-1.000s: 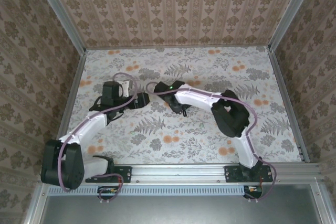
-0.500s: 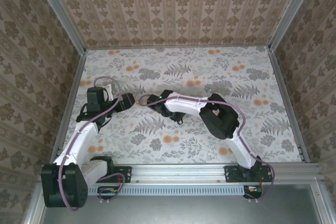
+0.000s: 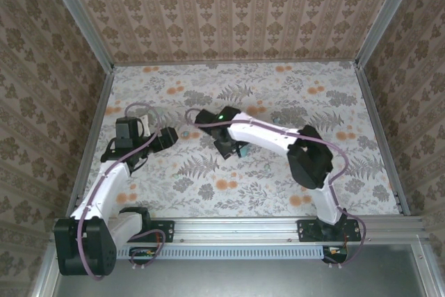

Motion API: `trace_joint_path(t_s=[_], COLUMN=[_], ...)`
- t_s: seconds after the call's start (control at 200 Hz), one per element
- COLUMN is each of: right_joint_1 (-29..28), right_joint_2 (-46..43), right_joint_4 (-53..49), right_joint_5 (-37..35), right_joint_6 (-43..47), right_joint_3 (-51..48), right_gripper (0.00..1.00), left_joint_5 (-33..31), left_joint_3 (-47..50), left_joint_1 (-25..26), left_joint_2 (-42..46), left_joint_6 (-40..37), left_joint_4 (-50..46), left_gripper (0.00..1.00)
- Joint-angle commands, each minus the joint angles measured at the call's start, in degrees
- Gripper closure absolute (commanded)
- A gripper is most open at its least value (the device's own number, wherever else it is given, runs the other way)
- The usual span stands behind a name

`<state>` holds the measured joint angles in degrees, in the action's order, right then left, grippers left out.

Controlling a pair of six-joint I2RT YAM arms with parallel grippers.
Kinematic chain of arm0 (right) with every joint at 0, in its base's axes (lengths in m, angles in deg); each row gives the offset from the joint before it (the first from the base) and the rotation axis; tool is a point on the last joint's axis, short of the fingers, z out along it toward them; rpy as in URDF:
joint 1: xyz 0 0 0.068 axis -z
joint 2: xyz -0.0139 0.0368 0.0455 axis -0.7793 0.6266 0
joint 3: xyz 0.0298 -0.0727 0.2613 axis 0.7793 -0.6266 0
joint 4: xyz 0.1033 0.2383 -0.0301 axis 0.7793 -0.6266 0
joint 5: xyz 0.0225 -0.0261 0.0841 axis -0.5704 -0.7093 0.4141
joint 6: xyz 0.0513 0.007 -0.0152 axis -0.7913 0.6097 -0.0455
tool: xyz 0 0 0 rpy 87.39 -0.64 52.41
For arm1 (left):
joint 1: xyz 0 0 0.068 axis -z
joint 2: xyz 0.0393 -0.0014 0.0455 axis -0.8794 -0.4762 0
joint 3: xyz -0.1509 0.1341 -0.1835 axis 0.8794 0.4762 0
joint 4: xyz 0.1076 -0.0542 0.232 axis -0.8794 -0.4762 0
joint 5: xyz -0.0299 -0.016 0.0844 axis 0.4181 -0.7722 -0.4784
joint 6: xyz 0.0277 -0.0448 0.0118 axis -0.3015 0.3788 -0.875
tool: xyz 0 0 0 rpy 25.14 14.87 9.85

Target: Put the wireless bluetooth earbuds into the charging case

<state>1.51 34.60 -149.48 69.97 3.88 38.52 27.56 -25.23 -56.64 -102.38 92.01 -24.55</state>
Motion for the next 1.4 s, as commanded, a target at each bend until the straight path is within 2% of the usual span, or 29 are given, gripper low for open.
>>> trace_joint_path(t_s=[0.0,0.125,0.325,0.495,0.86,0.94,1.09,1.25,1.395], right_joint_1=[4.76,9.43,9.66,9.53,9.61,9.7,9.96,10.82,11.45], right_joint_2=[-4.57,-7.52,-5.95,-1.56,3.79,4.23,3.99,2.73,0.36], right_joint_4=[2.65,6.71,9.07,11.18,11.39,11.76,13.96,18.29,19.82], right_joint_5=[7.97,14.61,17.74,19.37,15.25,15.4,17.29,23.51,30.06], right_joint_6=[-1.39,-3.25,-5.19,-4.8,-1.44,-1.18,-0.77,0.63,7.0], right_joint_3=[-3.47,-9.27,-12.68,-12.85,-10.84,-10.78,-11.56,-14.0,-15.43], right_gripper=[0.4,0.41,0.4,0.37,0.38,0.42,0.61,0.69,0.74], left_joint_5=[0.38,-3.01,-3.65,-3.21,-1.71,-1.46,-0.8,0.99,2.2], left_joint_3=[0.24,-2.03,-3.72,-3.15,-1.55,-1.6,-1.7,-0.63,0.14], left_joint_1=[3.93,10.2,15.81,17.61,18.11,18.13,18.1,18.09,17.61], left_joint_2=[-1.23,-5.35,-13.39,-16.44,-16.79,-16.79,-16.46,-13.72,-8.18], left_joint_6=[-0.43,-1.07,1.23,3.03,3.22,3.49,3.16,0.45,-5.41], left_joint_4=[-0.2,-0.56,4.51,7.43,9.53,10.02,10.47,12.74,13.99], left_gripper=[0.11,0.12,0.17,0.18,0.18,0.19,0.19,0.18,0.16])
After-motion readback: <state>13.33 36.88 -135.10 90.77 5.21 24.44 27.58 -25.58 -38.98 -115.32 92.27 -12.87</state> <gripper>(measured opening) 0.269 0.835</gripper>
